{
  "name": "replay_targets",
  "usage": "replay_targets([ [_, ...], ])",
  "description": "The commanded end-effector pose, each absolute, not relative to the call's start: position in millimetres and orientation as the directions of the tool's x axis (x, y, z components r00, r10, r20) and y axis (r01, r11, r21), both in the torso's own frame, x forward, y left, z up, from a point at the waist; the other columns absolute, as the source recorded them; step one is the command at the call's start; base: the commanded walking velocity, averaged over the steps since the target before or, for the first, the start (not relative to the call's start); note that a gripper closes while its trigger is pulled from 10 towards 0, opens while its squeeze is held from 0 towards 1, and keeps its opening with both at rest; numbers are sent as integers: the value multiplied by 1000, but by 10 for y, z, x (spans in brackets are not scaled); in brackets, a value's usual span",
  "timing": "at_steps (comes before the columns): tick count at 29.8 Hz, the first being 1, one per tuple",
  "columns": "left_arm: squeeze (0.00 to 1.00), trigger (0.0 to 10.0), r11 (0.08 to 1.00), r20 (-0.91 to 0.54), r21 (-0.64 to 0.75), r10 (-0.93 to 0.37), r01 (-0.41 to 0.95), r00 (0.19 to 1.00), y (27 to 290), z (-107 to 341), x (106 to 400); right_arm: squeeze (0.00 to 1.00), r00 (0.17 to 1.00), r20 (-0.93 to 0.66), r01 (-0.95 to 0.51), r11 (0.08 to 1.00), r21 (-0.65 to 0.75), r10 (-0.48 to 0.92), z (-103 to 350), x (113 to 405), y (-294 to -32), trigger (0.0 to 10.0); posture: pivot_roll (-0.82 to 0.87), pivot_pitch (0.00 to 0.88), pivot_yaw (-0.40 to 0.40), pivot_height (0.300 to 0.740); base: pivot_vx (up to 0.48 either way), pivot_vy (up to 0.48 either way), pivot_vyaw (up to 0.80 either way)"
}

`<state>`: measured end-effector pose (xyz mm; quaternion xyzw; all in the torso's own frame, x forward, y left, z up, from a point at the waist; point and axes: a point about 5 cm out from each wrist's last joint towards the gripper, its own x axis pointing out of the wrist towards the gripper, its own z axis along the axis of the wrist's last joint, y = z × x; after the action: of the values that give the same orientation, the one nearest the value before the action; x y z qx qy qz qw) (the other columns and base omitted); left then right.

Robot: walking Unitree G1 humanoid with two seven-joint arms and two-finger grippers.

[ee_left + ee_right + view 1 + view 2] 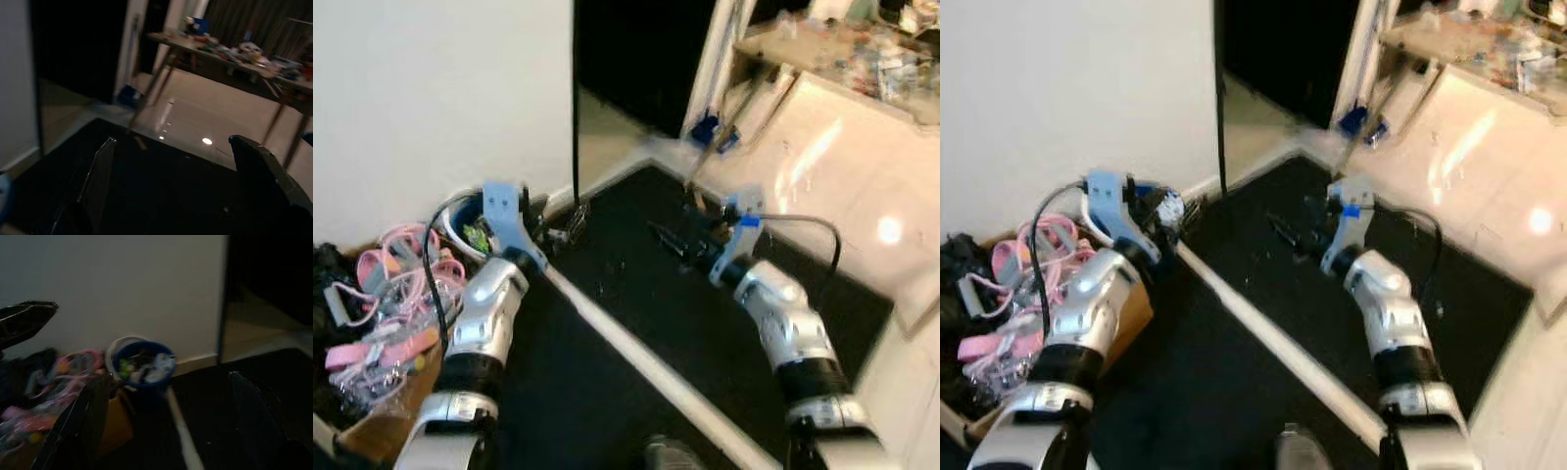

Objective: Picking trash to rubbish bin

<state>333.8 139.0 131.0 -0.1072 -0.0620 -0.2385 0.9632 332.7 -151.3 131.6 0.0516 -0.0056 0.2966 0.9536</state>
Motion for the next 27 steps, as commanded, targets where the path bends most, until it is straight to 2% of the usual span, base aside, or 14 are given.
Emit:
replay_targets([
  [1, 0, 10000, 855, 166, -181, -461, 486, 872, 1353, 1297, 3334, 0, 829, 34, -559, 824, 92, 558, 1316, 3328, -1554, 10000, -52, 0, -9, 740, 0, 0, -800],
  [27, 0, 10000, 845, 162, -192, -475, 499, 865, 1343, 1275, 3326, 0, 829, 31, -559, 823, 99, 559, 1297, 3324, -1563, 10000, -52, 0, -10, 740, 0, 0, -800],
])
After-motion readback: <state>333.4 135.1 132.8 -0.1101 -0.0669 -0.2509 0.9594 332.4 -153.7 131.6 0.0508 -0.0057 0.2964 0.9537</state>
